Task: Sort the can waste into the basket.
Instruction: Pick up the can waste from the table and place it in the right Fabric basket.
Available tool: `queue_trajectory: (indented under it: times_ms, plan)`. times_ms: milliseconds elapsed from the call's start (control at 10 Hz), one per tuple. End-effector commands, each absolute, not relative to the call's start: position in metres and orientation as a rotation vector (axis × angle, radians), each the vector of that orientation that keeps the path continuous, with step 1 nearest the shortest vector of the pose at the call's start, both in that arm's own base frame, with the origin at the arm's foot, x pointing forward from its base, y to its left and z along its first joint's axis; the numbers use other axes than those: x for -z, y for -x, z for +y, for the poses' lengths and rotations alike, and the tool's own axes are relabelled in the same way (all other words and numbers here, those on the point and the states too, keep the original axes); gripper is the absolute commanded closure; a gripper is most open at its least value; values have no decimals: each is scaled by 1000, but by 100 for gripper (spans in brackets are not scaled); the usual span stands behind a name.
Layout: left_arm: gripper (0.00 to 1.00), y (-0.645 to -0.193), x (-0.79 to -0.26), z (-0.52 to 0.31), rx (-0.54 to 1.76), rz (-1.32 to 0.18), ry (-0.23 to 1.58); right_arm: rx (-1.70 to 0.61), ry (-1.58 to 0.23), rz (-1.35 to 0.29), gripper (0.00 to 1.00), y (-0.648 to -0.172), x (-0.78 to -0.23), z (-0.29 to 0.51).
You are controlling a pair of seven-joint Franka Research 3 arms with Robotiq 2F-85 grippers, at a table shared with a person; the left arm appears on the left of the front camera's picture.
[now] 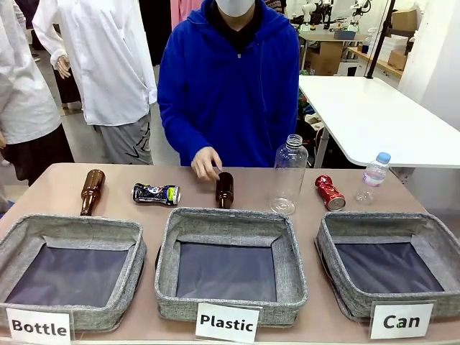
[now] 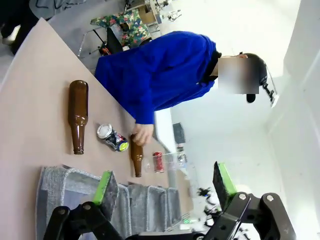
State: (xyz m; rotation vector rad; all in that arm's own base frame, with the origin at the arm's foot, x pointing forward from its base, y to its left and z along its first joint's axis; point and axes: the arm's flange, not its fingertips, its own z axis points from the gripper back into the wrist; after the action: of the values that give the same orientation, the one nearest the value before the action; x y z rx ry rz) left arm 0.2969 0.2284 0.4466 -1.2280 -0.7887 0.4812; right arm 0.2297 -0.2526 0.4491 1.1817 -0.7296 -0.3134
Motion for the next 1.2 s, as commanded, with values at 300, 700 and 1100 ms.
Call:
queue_trajectory:
  times_ms: [300, 700, 1100]
  plan:
    - [0, -410, -495, 101, -12, -665, 746, 290, -1185, -767, 0, -232, -450, -255]
    - [0, -514, -443, -37, 174, -628, 571, 290, -1185, -767, 0, -232, -450, -255]
    - [0, -463, -517, 104, 89, -604, 836, 290, -1185, -767, 0, -232, -450, -255]
